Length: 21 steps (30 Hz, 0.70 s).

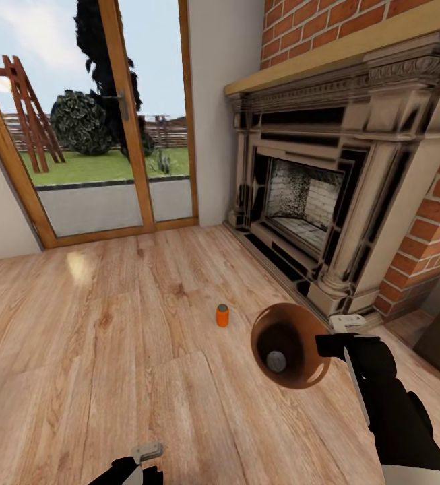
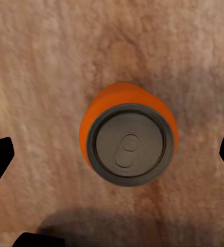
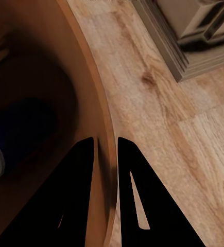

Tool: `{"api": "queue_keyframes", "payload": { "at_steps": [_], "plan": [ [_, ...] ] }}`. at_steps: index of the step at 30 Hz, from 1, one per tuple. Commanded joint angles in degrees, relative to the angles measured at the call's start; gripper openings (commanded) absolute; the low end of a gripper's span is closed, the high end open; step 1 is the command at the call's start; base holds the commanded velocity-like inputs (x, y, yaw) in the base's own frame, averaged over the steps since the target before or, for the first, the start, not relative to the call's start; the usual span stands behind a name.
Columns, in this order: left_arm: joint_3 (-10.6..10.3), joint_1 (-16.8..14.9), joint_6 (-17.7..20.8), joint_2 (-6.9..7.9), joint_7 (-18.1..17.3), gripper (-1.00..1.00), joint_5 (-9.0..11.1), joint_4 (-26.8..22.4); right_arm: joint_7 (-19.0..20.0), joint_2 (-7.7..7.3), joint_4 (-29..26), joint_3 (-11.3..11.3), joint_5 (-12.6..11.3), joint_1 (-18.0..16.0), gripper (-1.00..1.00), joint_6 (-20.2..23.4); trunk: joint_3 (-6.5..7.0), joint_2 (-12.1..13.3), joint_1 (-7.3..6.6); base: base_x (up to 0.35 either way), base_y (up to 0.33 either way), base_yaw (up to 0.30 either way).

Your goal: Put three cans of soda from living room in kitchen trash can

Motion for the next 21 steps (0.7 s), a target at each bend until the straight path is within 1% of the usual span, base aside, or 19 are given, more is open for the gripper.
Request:
{"api": "queue_keyframes", "payload": {
  "at_steps": [1, 21],
  "plan": [
    [0.0, 0.0, 0.0, 0.0, 0.0, 1.0, 0.0, 0.0, 0.3, 0.0, -0.1, 0.0, -0.8, 0.0, -1.0, 0.0, 0.01, 0.0, -0.01, 0.0, 0.0, 0.0],
    [0.0, 0.0, 0.0, -0.04, 0.0, 1.0, 0.0, -0.1, 0.3, 0.01, -2.0, 0.1, -1.0, 0.0, -1.0, 0.0, 0.01, 0.0, -0.01, 0.0, 0.0, 0.0]
  ]
}}
